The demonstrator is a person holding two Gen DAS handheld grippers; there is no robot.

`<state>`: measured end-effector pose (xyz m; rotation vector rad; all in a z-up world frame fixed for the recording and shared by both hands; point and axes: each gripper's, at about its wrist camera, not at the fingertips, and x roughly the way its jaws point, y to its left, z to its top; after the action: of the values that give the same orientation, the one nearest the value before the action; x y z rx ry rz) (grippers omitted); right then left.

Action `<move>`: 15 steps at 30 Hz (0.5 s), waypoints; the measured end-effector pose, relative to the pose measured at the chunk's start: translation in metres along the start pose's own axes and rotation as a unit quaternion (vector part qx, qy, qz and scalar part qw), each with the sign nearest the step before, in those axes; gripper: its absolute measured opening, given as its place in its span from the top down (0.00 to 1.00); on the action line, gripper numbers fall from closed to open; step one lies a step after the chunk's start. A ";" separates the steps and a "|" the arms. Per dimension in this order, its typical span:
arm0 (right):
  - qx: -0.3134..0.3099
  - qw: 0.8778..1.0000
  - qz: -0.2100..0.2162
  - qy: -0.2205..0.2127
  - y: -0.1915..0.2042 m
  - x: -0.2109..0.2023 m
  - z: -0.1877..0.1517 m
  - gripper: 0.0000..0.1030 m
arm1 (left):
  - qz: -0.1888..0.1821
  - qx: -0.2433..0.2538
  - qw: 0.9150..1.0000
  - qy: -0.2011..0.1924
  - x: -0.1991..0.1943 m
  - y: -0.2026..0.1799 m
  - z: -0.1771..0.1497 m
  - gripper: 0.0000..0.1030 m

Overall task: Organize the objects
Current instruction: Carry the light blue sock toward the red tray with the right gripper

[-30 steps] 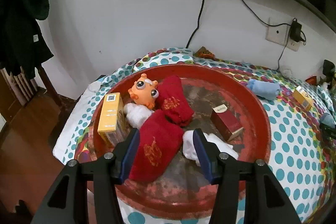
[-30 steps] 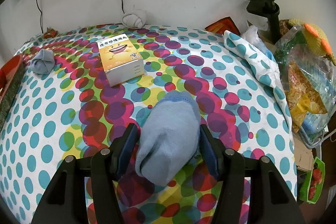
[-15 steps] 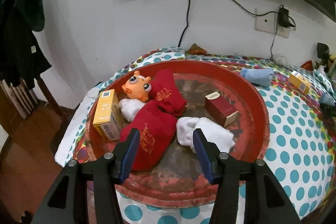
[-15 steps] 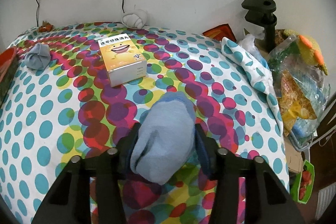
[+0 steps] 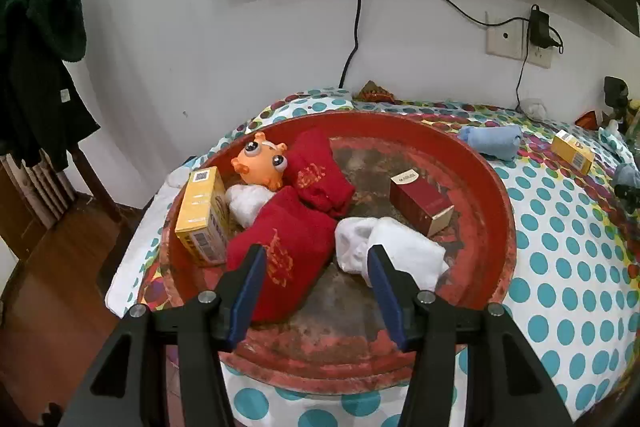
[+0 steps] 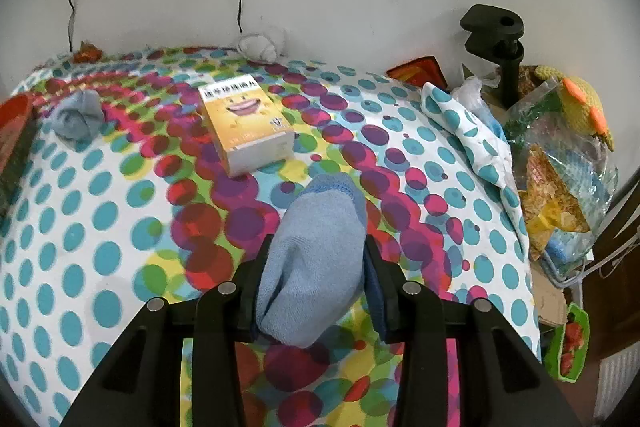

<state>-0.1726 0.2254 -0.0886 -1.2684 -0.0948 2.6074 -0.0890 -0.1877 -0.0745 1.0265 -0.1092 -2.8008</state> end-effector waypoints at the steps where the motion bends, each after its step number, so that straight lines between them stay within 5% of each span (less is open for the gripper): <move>1: 0.000 1.000 0.003 -0.002 0.001 -0.002 0.001 0.64 | 0.001 0.001 1.000 0.001 0.000 0.000 0.000 0.48; 15: -0.004 0.998 0.056 -0.028 0.031 -0.032 0.017 0.64 | 0.017 -0.020 1.000 0.009 0.007 0.013 0.000 0.48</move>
<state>-0.1731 0.1882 -0.0589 -1.2385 -0.0463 2.7399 -0.0923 -0.2014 -0.0778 1.0291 -0.0665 -2.7512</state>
